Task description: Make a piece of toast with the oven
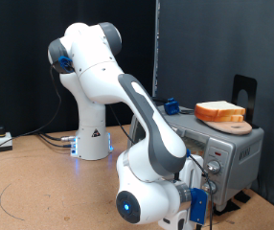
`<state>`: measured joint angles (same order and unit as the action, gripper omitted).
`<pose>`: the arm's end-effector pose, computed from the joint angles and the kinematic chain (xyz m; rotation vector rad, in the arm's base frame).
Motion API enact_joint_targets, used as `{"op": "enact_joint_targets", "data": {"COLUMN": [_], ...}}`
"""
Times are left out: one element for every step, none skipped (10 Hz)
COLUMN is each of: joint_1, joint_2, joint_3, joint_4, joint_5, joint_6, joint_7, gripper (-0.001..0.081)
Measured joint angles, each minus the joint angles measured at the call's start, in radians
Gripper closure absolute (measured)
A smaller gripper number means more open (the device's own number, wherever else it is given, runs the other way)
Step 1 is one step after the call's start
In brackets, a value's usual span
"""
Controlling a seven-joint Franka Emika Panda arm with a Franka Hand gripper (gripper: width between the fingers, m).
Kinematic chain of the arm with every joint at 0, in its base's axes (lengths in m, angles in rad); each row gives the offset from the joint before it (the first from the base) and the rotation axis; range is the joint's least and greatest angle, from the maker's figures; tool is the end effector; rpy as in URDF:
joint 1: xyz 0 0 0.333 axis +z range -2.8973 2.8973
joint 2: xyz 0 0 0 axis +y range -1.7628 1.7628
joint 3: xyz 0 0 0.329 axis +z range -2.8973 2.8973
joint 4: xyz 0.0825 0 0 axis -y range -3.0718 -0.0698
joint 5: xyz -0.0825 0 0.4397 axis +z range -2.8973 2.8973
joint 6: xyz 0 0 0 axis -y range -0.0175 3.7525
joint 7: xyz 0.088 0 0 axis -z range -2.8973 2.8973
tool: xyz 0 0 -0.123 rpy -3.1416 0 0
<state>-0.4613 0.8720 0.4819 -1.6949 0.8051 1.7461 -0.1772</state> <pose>0.6446 0.0797 0.1084 -1.8660 0.2999 0.6993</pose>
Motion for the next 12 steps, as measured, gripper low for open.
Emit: {"op": "enact_joint_targets", "data": {"joint_1": [0.002,0.003,0.004,0.006,0.008,0.009,0.01,0.01,0.01,0.01,0.01,0.006], "joint_2": [0.0,0.0,0.0,0.0,0.0,0.0,0.0,-0.001,-0.001,-0.001,-0.001,-0.004], "joint_3": [0.0,0.0,0.001,0.002,0.004,0.008,0.012,0.012,0.012,0.012,0.012,0.014], "joint_4": [-0.005,-0.008,-0.009,-0.011,-0.011,-0.012,-0.012,-0.012,-0.012,-0.012,-0.013,-0.021], "joint_5": [0.002,0.004,0.006,0.009,0.012,0.016,0.018,0.019,0.019,0.019,0.021,0.031], "joint_6": [0.004,0.008,0.012,0.014,0.016,0.018,0.019,0.019,0.019,0.019,0.019,0.029], "joint_7": [0.0,0.0,0.0,0.0,0.0,0.0,0.0,0.001,0.002,0.002,-0.004,-0.051], "gripper": [-0.0001,0.0122,0.0257,0.0257,0.044,0.0576,0.0576,0.0713,0.0713,0.0713,0.0713,0.0713]}}
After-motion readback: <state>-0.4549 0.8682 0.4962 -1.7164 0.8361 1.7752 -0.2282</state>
